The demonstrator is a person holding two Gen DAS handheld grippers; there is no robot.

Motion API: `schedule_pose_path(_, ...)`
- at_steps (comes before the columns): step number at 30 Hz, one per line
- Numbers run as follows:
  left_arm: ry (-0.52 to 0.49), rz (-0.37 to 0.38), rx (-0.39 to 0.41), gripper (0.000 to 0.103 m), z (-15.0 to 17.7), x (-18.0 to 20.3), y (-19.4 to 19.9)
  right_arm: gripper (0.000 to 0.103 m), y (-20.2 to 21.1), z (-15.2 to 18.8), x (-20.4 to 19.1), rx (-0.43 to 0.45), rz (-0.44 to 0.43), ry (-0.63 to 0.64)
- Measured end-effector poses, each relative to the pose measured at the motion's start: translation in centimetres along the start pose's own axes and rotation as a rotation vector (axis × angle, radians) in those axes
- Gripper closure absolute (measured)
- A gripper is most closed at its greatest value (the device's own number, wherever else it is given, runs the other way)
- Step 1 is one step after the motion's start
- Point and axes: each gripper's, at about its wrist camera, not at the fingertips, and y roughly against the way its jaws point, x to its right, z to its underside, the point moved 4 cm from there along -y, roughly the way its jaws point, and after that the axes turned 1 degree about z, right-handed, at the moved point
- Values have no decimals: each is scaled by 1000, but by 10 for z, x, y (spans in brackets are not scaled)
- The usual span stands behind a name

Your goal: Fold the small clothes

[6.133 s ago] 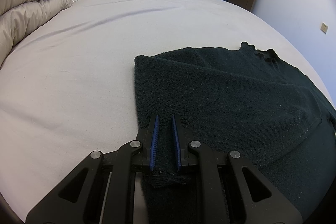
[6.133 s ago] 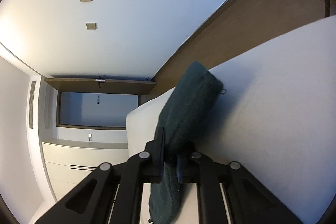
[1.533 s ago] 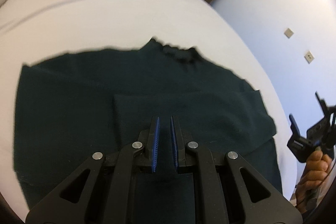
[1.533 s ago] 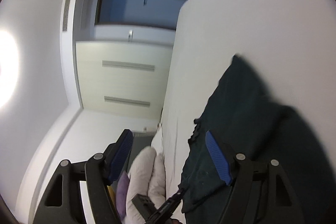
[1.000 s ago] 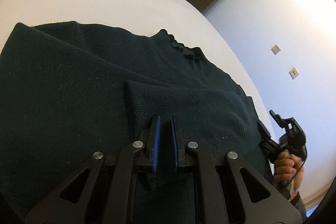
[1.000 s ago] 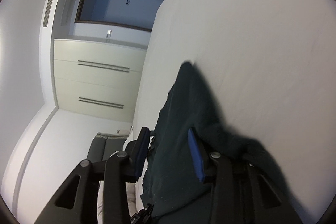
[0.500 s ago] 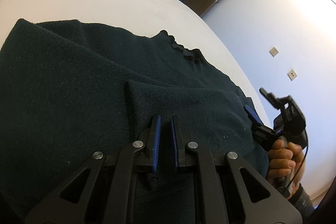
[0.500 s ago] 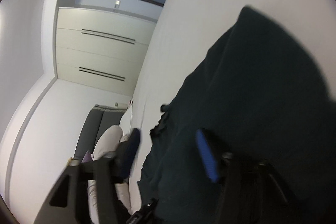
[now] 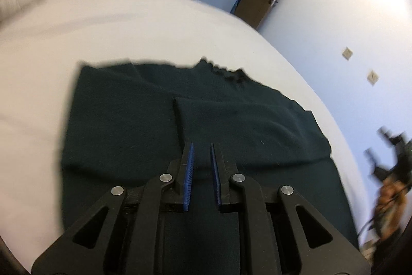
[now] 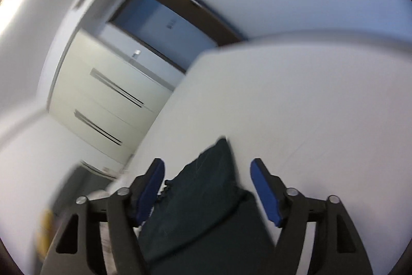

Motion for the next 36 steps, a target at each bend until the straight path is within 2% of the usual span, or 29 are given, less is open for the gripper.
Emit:
schedule_pose_path(1,-61,-48,55,90,3,10,29,18,28,-1,-18,53,10,88)
schedule_pose_path(2,-96,-75,92,90,5,17,47,6,49,-1,-32,102,12,151)
schedule_pose_path(3,-137,-116,144,88,7,25,71,0,80,0,-51,176,15,233)
schedule_pose_path(5,-192,-179,238,67,9,41,121,0,124,0,-73,292,9,334)
schedule_pose_path(6,-210,-198,298,23,11,49,147,0,146,2,-87,345,-1,393)
schedule_pose_path(7,-228,-229,398,0,12,59,181,0,171,6,-103,397,-13,461)
schedule_pose_path(9,-254,-245,604,0,19,75,243,0,204,13,-127,475,-17,557)
schedule_pose_path(10,-258,-238,640,0,20,81,260,0,223,16,-139,503,-29,612)
schedule_pose_path(12,-244,-204,664,0,19,88,292,0,249,18,-152,498,-84,667)
schedule_pose_path(15,-154,-93,548,0,14,87,319,0,270,23,-162,364,-146,694)
schedule_pose_path(17,-118,-39,509,0,17,85,330,0,279,30,-162,277,-198,696)
schedule_pose_path(20,-80,54,412,0,25,77,339,0,287,47,-151,239,-198,701)
schedule_pose_path(22,-100,60,375,0,39,73,345,0,275,63,-135,139,-172,695)
schedule_pose_path(24,-154,30,326,0,58,72,339,0,246,83,-109,-37,-97,681)
schedule_pose_path(26,-233,-53,279,0,80,71,327,3,235,101,-86,-114,-39,702)
schedule_pose_path(28,-370,-191,227,0,115,73,312,5,232,116,-71,-114,36,773)
schedule_pose_path(29,-418,-233,199,0,128,72,305,5,232,124,-67,-108,77,813)
schedule_pose_path(32,-569,-289,114,0,180,71,286,7,225,150,-51,-123,157,924)
schedule_pose_path(34,-730,-374,25,0,222,71,262,13,219,167,-42,-146,196,984)
schedule_pose_path(36,-851,-409,-19,0,256,72,246,17,212,180,-35,-155,240,1059)
